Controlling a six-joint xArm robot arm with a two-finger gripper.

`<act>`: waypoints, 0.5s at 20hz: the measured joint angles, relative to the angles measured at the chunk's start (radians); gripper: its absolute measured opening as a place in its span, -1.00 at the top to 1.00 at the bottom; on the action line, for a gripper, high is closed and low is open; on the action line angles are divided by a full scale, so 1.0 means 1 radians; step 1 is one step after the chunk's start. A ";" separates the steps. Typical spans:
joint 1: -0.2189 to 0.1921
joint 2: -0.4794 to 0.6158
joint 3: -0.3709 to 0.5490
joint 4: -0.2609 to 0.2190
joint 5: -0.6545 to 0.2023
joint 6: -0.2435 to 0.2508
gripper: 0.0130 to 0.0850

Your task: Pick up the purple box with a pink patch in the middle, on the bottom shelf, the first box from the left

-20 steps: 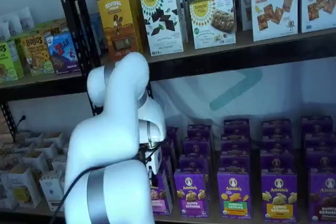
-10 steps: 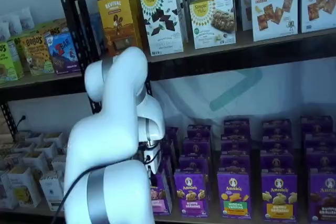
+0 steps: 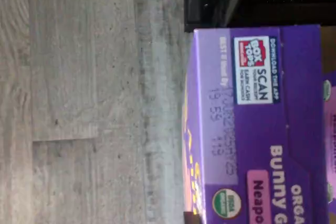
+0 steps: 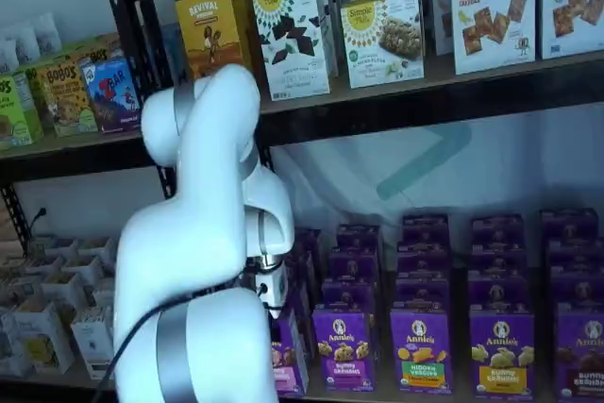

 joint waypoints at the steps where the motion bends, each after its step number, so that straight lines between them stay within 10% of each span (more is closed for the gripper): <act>1: 0.000 -0.015 0.026 -0.002 -0.011 0.001 0.33; 10: 0.003 -0.140 0.242 0.032 -0.108 -0.034 0.33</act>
